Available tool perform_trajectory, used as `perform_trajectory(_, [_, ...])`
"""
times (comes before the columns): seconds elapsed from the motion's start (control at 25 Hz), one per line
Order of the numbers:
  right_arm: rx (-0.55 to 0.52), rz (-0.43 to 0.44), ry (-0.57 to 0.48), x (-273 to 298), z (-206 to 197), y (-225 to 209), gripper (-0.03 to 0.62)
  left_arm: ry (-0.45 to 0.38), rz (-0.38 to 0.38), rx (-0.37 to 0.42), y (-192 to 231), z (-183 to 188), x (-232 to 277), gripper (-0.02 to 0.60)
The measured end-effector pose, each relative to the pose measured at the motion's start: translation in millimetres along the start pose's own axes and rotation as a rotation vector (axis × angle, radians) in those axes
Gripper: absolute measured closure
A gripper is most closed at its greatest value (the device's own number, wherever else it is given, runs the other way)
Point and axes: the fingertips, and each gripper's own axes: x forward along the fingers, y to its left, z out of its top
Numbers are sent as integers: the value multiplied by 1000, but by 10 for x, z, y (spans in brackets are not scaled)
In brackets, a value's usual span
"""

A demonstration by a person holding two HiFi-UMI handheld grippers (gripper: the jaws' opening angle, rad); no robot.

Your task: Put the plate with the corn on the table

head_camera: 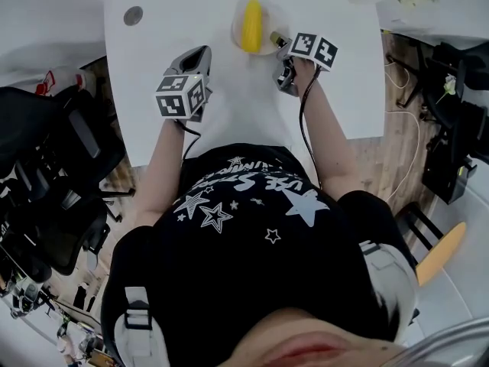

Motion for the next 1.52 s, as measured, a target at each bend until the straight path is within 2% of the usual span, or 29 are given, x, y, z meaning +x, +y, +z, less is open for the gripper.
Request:
perform_trajectory(0.16, [-89, -50, -17, -8, 21, 21, 444, -11, 7, 0, 32, 4, -82, 575])
perform_trajectory(0.44, [-249, -180, -45, -78, 14, -80, 433, -31, 28, -8, 75, -22, -275, 575])
perform_trajectory(0.64, [-170, -168, -65, -176, -51, -86, 436, -37, 24, -18, 114, -99, -429, 575])
perform_trajectory(0.88, [-130, -170, -142, -431, -75, -92, 441, -51, 0, -43, 192, -154, -561, 575])
perform_trajectory(1.08, [-99, -193, -212, -630, -168, -12, 466, -47, -32, -10, 357, -124, -651, 575])
perform_trajectory(1.16, [-29, -155, -283, -719, -167, 103, 514, -49, -56, 22, 428, -72, -670, 575])
perform_trajectory(1.28, [75, -72, -364, -842, -170, 308, 526, -57, -99, 66, 461, 1, -697, 575])
perform_trajectory(1.52, [5, -80, -444, -1076, -162, 538, 580, -86, -152, 111, 357, 107, -756, 575])
